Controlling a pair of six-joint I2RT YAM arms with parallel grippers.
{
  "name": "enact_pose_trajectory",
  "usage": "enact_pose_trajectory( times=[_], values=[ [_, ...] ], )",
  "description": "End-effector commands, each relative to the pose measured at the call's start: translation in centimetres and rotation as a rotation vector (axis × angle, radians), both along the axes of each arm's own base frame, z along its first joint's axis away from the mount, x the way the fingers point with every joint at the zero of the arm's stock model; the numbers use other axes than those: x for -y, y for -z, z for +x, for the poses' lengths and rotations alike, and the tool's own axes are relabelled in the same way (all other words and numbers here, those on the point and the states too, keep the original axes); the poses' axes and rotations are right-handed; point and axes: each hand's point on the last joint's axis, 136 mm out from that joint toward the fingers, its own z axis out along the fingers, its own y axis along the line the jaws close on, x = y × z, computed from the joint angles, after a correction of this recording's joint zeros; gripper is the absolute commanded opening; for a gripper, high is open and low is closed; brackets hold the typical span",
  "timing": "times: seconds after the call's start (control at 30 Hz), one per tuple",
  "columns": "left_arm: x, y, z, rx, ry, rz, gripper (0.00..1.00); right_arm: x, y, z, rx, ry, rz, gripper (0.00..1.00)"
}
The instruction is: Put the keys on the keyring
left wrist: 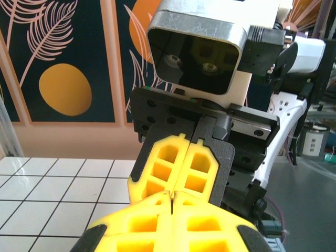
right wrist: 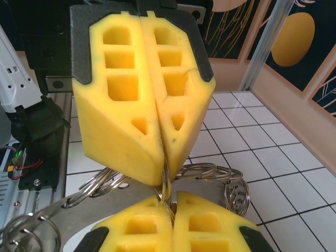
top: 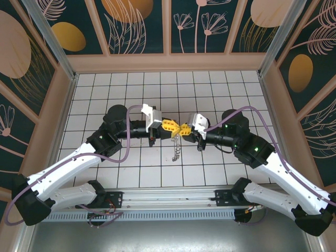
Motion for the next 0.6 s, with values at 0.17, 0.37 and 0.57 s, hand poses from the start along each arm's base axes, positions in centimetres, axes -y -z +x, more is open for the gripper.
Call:
enact_pose_trajectory(
  times=[0.17,0.37,0.57],
  values=[
    [-0.6,0.0,-0.7,0.016,0.017,0.031,0.0,0.8,-3.4,1.6,0.053,0.099,0.057,0.07],
    [-0.9,-1.9,-1.5,0.021,0.044,-0.03,0.0,1.1,-3.4,1.6,0.055,0.112,0.069,0.25],
    [-1.2,-3.4,-2.1,0.026,0.063,-0.08,0.0,1.2,-3.2,0.7,0.052,0.083,0.085,0.2]
  ],
)
